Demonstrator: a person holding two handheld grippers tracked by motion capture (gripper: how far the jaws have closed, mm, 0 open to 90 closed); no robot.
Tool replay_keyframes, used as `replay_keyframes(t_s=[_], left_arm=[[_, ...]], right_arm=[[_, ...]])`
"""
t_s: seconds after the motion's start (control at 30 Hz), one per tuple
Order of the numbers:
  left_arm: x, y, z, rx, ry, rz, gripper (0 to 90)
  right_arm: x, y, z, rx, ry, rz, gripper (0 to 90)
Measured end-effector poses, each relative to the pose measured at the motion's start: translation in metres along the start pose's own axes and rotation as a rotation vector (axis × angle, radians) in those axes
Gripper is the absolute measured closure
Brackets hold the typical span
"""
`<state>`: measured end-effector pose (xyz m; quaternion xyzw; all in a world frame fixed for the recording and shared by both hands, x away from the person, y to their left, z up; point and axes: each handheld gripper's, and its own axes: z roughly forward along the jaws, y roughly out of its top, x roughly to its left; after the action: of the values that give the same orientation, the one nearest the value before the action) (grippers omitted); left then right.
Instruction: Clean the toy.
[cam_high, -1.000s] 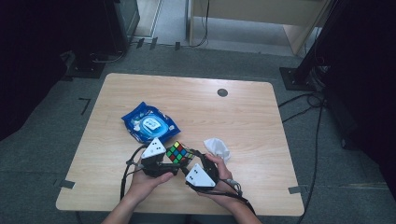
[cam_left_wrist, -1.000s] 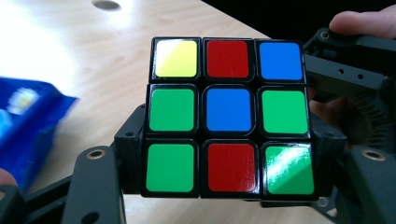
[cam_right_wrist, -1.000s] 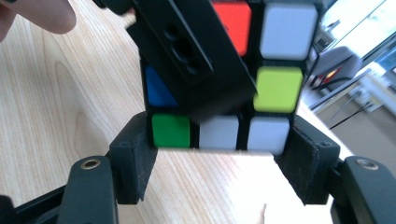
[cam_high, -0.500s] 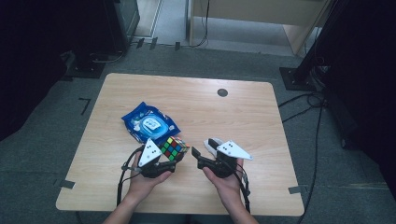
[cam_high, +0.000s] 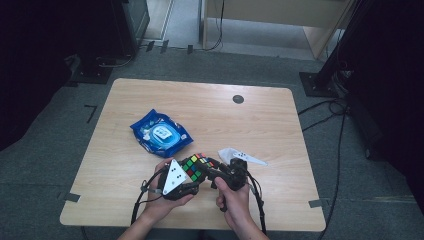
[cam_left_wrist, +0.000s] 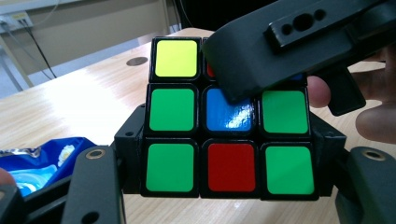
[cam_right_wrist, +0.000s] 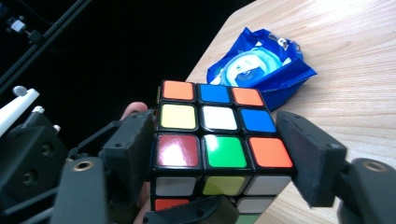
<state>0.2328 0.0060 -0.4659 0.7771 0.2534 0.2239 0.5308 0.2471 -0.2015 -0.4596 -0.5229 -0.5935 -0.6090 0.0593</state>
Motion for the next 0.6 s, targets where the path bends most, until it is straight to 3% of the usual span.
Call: replay_keyframes(t_s=[0.1, 0.13, 0.3, 0.37, 0.43, 0.5, 0.6], left_arm=[[0.004, -0.001, 0.001, 0.023, -0.033, -0.025, 33.9], [0.003, -0.002, 0.003, 0.032, -0.036, -0.026, 33.9], [0.002, -0.002, 0.008, 0.079, -0.036, -0.018, 33.0], [0.002, -0.003, 0.008, 0.084, -0.038, -0.019, 33.0], [0.002, -0.003, 0.007, 0.082, -0.027, 0.002, 33.6], [0.003, -0.002, 0.006, 0.087, -0.005, 0.015, 34.1], [0.01, -0.002, 0.004, 0.091, -0.003, -0.022, 34.1]], right_arm=[[0.002, 0.0, -0.001, 0.004, -0.028, -0.019, 33.4], [0.004, 0.0, -0.002, -0.002, -0.045, -0.046, 34.5], [0.026, -0.008, 0.001, 0.002, -0.224, -0.344, 34.6], [0.032, -0.011, 0.002, 0.007, -0.26, -0.412, 34.6], [0.03, -0.011, 0.003, 0.013, -0.245, -0.41, 34.4], [0.027, -0.006, 0.001, 0.011, -0.196, -0.395, 33.3], [0.023, 0.008, -0.014, -0.052, -0.172, -0.378, 24.1]])
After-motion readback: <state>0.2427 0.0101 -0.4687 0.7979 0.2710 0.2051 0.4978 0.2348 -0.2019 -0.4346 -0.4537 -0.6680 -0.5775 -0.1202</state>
